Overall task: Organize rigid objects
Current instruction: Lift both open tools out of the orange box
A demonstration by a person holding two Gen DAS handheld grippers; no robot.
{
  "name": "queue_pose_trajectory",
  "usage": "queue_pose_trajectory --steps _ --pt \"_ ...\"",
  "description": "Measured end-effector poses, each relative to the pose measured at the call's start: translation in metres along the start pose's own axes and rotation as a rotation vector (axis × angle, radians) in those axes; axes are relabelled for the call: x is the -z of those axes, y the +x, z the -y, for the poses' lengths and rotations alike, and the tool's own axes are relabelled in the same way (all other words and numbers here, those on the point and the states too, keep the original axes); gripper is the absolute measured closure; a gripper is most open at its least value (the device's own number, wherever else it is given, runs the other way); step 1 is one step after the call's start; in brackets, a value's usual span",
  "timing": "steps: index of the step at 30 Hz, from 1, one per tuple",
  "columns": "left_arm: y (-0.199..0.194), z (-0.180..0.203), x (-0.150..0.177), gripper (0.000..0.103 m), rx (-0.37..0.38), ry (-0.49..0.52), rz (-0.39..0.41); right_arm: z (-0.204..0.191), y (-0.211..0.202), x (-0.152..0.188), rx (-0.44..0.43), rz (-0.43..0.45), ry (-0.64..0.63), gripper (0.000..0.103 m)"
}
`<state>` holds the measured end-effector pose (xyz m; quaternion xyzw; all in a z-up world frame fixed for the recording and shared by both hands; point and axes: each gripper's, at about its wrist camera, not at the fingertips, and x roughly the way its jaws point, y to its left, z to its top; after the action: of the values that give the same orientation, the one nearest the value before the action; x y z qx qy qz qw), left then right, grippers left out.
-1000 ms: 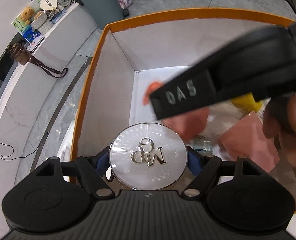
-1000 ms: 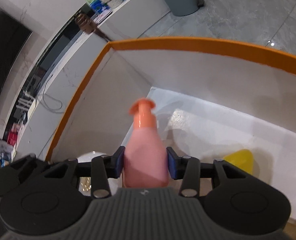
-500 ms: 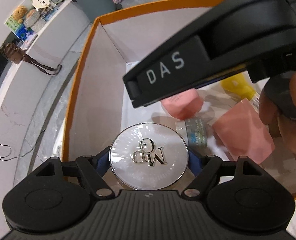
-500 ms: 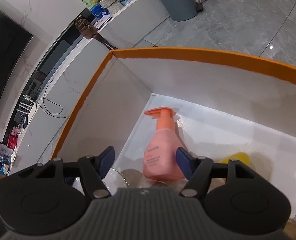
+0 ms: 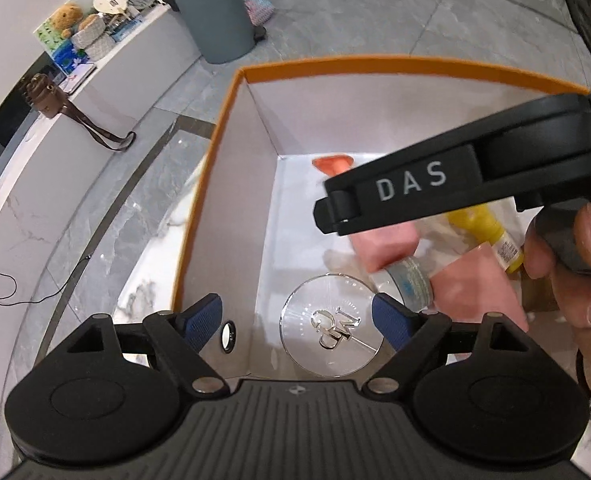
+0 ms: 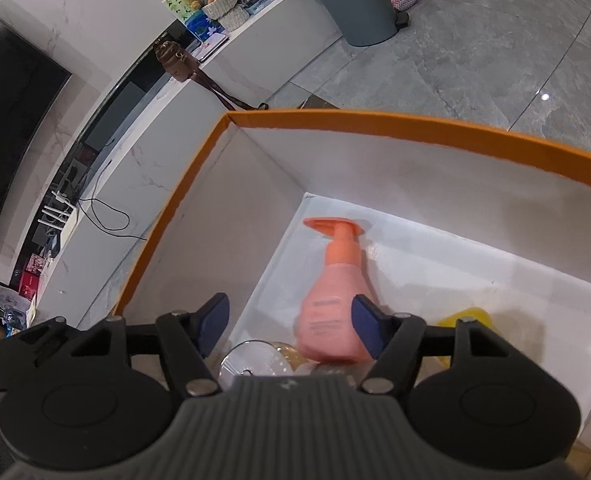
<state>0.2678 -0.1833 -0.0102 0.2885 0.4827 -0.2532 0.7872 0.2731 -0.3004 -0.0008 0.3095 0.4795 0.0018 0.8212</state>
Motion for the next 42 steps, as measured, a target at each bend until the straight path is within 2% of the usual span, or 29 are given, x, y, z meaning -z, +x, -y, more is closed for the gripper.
queue_pose_trajectory --steps 9,17,23,29,34,37,42 --pt "-0.036 -0.004 0.009 0.004 0.015 -0.089 0.1 -0.005 -0.015 -0.001 -0.01 0.021 -0.024 0.035" --pt "-0.065 -0.002 0.024 0.004 0.015 -0.113 0.14 -0.018 -0.026 0.003 -0.037 0.032 -0.039 0.035" --pt "-0.088 -0.005 0.042 0.004 -0.027 -0.14 0.187 -0.029 -0.039 0.008 -0.052 0.046 -0.066 0.035" --pt "-0.104 -0.013 0.066 0.004 -0.044 -0.236 0.224 -0.04 -0.052 0.014 -0.064 0.059 -0.104 0.035" --pt "-0.116 0.001 0.098 0.004 -0.145 -0.239 0.278 -0.045 -0.066 0.021 -0.077 0.084 -0.136 0.035" --pt "-0.116 0.013 0.118 0.004 -0.133 -0.272 0.291 -0.048 -0.074 0.027 -0.078 0.098 -0.169 0.035" --pt "-0.11 0.025 0.152 0.004 -0.065 -0.415 0.326 -0.05 -0.084 0.038 -0.077 0.136 -0.202 0.035"
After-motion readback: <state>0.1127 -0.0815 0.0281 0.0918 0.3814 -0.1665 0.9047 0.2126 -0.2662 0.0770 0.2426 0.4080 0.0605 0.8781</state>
